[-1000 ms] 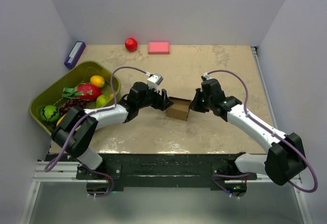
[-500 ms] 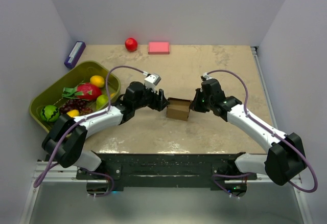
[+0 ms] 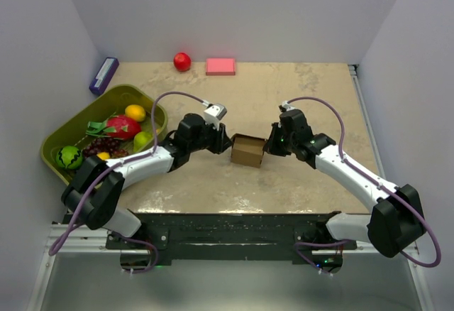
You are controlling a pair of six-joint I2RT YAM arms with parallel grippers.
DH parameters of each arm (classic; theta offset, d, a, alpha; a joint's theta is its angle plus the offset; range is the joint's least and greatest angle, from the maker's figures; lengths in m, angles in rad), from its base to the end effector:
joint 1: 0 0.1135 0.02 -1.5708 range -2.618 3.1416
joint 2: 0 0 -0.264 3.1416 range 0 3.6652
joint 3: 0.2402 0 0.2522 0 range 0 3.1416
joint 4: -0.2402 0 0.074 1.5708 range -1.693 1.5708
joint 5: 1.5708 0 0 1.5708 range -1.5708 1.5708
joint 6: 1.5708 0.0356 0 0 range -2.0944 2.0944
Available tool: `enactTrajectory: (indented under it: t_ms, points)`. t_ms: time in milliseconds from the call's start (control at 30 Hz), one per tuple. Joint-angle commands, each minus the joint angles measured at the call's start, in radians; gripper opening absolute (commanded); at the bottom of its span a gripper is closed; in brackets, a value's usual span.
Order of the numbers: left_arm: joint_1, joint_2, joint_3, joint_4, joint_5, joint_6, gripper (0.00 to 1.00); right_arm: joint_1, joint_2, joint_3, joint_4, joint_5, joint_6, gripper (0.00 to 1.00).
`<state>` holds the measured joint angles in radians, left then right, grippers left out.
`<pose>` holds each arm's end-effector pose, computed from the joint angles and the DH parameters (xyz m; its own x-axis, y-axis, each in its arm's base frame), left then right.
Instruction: Fold the paper box
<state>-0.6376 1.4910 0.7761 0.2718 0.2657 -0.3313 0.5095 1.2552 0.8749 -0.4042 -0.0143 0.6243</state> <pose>0.2525 -0.1987 0.2149 -0.5746 0.0351 -0.8177 0.6113 0.6826 -0.4003 0.2314 0.1299 0.2518 -0.7906 0.2278 -0.5683 -0.0424 0.9057 0.4219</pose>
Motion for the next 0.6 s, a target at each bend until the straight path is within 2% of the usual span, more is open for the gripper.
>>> enactTrajectory:
  t_ms: [0,200,400,567]
  points:
    - [-0.013,0.012,0.051,0.049,0.006,-0.026,0.23,-0.002,-0.002,-0.001,-0.024,0.031,-0.02,0.0]
    - [-0.045,0.041,0.078,0.052,-0.008,-0.041,0.1,-0.003,0.004,-0.002,-0.025,0.04,-0.026,0.0]
    - [-0.074,0.061,0.107,0.023,-0.055,-0.04,0.04,-0.003,0.01,0.004,-0.031,0.043,-0.037,0.0]
    - [-0.074,0.066,0.114,-0.02,-0.086,-0.028,0.02,-0.002,0.006,0.024,-0.053,0.053,-0.044,0.0]
